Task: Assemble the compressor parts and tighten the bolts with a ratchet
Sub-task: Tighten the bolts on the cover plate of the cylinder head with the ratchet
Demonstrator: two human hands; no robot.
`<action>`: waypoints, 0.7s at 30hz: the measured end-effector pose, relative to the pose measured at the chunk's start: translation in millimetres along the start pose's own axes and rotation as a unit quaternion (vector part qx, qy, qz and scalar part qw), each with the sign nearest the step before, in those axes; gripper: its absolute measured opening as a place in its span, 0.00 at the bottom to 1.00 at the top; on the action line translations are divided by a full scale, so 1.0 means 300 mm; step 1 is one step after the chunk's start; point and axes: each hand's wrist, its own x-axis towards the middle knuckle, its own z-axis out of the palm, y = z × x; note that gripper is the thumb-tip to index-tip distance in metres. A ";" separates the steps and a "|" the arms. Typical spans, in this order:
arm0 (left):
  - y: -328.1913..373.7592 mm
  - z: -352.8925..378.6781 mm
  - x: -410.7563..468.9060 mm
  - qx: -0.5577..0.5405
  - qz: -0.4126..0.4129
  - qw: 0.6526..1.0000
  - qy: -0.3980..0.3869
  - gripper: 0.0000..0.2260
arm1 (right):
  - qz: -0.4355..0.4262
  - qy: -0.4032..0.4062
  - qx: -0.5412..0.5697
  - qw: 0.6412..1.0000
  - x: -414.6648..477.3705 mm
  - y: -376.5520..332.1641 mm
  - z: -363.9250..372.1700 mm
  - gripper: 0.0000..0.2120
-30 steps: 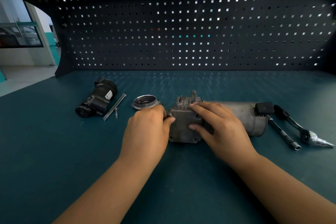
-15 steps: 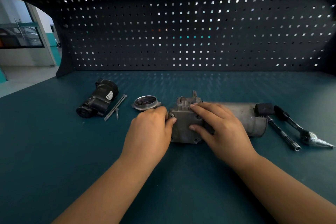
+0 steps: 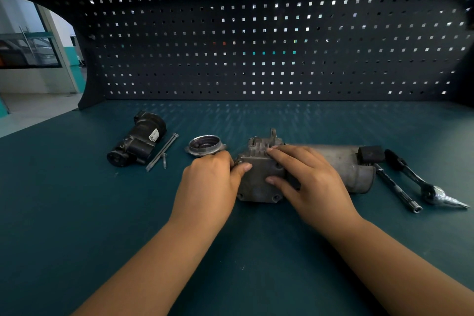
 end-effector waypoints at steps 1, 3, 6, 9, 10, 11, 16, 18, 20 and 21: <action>-0.002 0.000 -0.001 0.008 0.001 1.000 -0.004 0.16 | 0.000 0.000 -0.001 1.000 0.000 0.000 0.000 0.20; -0.003 0.000 -0.003 0.018 0.010 1.000 -0.004 0.16 | 0.001 0.003 -0.002 1.000 0.000 0.000 0.000 0.19; -0.002 0.000 -0.004 0.024 0.018 1.000 0.004 0.15 | 0.001 0.002 0.001 1.000 -0.002 0.002 0.003 0.20; 0.000 -0.001 -0.005 0.017 0.020 1.000 0.014 0.13 | 0.002 0.004 -0.002 1.000 -0.002 0.002 0.004 0.19; 0.002 -0.002 -0.005 0.015 0.020 1.000 0.017 0.13 | 0.003 0.004 -0.003 1.000 -0.002 0.002 0.003 0.19; 0.003 -0.002 -0.005 0.012 0.021 1.000 0.020 0.12 | 0.004 0.003 -0.004 1.000 -0.002 0.002 0.003 0.19; 0.004 0.000 -0.011 0.004 0.026 0.999 0.033 0.12 | 0.005 0.000 0.000 1.000 -0.001 0.001 0.003 0.19; 0.005 -0.001 -0.014 0.007 0.027 0.999 0.037 0.12 | 0.005 0.001 -0.001 1.000 0.000 -0.001 0.001 0.19; 0.006 -0.003 -0.015 0.005 0.027 0.999 0.038 0.11 | 0.003 0.002 0.000 1.000 -0.001 -0.002 0.000 0.19; 0.006 -0.004 -0.015 0.003 0.028 0.999 0.038 0.11 | 0.002 0.002 0.000 1.000 -0.001 -0.001 0.000 0.19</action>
